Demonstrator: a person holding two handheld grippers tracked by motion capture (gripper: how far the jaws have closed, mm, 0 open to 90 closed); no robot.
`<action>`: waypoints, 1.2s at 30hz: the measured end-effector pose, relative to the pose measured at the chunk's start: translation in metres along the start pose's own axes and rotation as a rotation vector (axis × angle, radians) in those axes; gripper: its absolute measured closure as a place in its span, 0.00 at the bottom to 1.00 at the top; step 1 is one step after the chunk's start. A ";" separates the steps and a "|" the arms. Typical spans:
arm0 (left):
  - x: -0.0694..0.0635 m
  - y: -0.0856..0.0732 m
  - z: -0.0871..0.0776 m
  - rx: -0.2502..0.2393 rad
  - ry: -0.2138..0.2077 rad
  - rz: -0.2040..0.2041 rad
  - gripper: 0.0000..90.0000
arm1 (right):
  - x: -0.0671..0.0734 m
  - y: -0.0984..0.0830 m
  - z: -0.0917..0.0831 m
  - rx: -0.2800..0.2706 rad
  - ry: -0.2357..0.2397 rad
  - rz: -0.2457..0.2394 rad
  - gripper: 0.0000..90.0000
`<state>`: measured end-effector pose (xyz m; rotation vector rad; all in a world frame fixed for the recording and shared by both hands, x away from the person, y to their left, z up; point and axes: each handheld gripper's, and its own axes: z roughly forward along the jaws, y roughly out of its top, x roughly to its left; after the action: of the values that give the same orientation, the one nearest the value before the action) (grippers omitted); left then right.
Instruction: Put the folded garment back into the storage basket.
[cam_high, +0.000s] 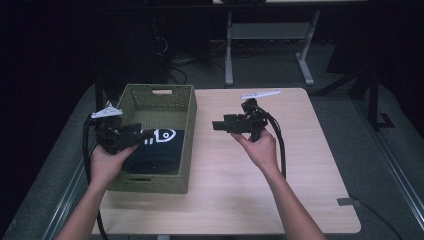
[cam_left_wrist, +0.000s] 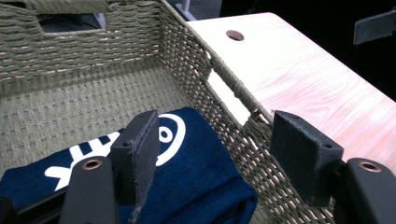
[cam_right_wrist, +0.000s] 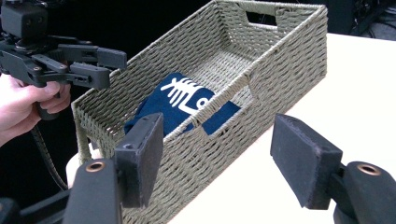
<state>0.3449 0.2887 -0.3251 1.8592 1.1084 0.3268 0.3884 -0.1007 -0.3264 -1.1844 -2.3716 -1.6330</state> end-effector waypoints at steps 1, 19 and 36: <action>-0.002 0.000 0.000 0.003 -0.003 0.002 0.36 | -0.001 0.000 -0.002 -0.003 0.000 -0.003 0.37; -0.024 0.002 0.012 -0.010 -0.040 0.003 0.30 | -0.020 -0.017 -0.046 -0.029 -0.021 -0.024 0.34; -0.054 0.008 0.029 -0.023 -0.107 0.024 0.30 | -0.039 -0.030 -0.075 -0.026 -0.049 -0.018 0.34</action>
<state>0.3373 0.2277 -0.3226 1.8492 1.0065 0.2499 0.3698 -0.1877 -0.3327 -1.2253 -2.4037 -1.6647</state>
